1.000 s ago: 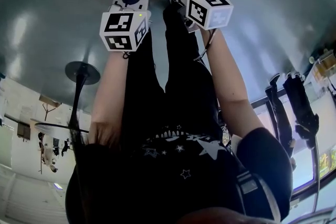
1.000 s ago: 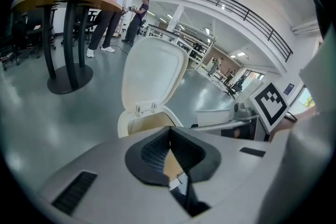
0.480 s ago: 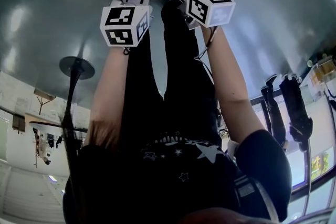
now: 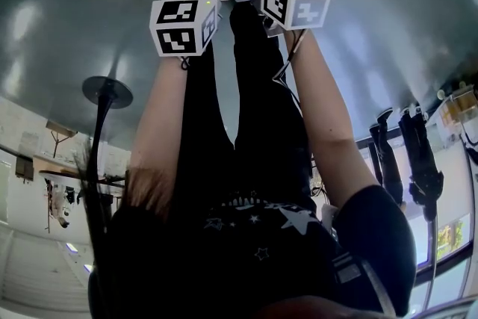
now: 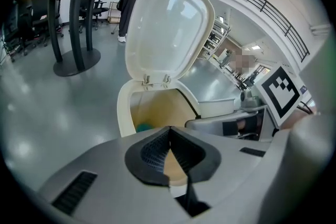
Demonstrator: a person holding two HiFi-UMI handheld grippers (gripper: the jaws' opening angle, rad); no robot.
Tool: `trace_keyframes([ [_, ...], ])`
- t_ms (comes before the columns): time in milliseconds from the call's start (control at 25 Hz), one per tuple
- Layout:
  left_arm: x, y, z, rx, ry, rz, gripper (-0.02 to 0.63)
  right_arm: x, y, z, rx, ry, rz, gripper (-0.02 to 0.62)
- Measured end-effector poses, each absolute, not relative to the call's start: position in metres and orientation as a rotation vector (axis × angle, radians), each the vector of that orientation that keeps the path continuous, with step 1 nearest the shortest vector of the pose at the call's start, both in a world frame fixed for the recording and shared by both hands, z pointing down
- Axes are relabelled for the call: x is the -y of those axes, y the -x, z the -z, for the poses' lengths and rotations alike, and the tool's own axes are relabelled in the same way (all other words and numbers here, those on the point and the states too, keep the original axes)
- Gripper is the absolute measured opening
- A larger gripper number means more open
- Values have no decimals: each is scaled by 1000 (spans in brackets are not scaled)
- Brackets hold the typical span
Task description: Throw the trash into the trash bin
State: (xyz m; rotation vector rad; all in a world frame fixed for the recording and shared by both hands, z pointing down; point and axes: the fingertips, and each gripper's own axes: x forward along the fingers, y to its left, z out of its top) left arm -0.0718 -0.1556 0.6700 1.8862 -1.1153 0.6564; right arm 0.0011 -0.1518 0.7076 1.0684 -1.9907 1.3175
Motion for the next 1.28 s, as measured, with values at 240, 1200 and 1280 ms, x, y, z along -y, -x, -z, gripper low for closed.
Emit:
trace_keyframes([
  [240, 156, 68, -676, 1101, -1877, -698, 11, 149, 0, -712, 1960, -1006, -1297, 328],
  [1200, 153, 72, -680, 1056, -1884, -743, 11, 153, -4, -712, 1906, -1049, -1340, 393],
  [1280, 156, 75, -681, 1054, -1890, -743, 11, 157, -3, -711, 1908, -1062, -1339, 393],
])
